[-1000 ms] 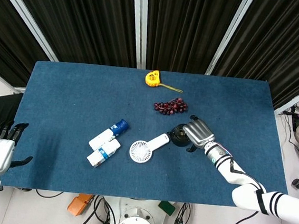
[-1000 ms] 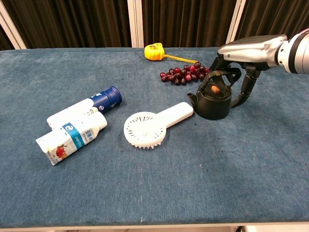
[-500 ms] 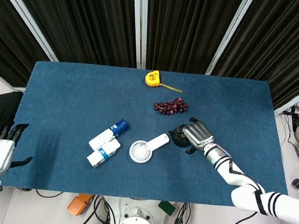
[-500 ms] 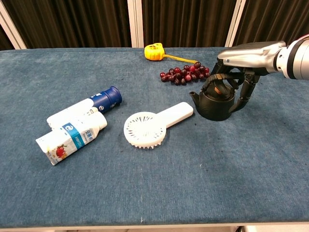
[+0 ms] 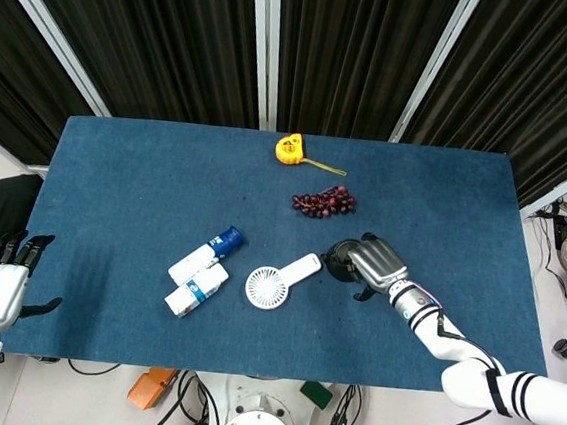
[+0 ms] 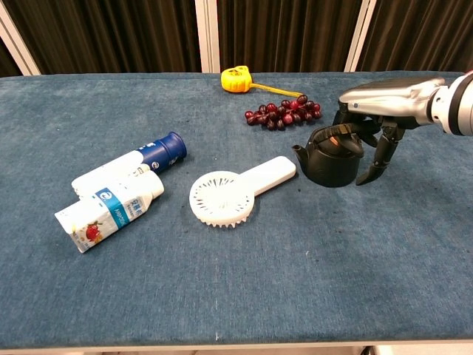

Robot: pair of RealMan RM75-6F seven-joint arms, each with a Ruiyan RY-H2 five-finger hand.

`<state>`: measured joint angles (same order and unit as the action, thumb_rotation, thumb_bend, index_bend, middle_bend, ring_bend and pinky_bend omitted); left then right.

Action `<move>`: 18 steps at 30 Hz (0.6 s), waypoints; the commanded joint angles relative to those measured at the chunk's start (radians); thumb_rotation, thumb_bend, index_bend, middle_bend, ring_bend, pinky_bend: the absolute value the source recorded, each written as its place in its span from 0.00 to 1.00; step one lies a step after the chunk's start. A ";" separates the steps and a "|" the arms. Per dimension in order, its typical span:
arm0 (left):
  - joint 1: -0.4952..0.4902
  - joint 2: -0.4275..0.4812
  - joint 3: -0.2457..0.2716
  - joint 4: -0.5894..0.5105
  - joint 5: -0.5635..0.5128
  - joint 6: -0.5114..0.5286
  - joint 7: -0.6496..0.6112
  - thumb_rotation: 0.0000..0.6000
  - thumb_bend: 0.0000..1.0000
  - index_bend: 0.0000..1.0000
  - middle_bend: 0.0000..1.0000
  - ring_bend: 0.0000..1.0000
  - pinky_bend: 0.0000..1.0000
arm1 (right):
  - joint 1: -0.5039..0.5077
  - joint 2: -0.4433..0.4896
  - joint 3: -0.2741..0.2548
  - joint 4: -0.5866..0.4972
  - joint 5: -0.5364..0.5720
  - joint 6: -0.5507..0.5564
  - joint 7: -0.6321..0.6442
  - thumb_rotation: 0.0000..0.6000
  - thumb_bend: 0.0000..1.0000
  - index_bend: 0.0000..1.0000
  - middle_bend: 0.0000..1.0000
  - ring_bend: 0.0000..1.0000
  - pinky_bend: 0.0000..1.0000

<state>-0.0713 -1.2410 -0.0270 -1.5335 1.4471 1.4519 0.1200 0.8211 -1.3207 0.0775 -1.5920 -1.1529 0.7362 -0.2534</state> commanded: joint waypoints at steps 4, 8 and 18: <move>0.000 -0.004 0.000 0.006 -0.003 -0.003 -0.005 1.00 0.11 0.11 0.13 0.05 0.01 | -0.005 0.001 -0.012 -0.001 0.000 0.002 -0.007 1.00 0.02 0.93 0.77 0.80 0.24; 0.000 -0.005 0.000 0.009 -0.005 -0.004 -0.007 1.00 0.11 0.11 0.13 0.05 0.01 | -0.005 0.003 -0.011 -0.003 0.006 0.002 -0.003 1.00 0.02 0.99 0.83 0.86 0.25; -0.001 -0.005 0.000 0.007 -0.004 -0.005 -0.004 1.00 0.11 0.11 0.13 0.05 0.01 | -0.014 -0.010 0.013 0.015 -0.049 0.026 0.086 1.00 0.01 1.00 0.98 1.00 0.36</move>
<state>-0.0720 -1.2456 -0.0267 -1.5268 1.4429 1.4470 0.1161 0.8085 -1.3273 0.0863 -1.5827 -1.1918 0.7610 -0.1794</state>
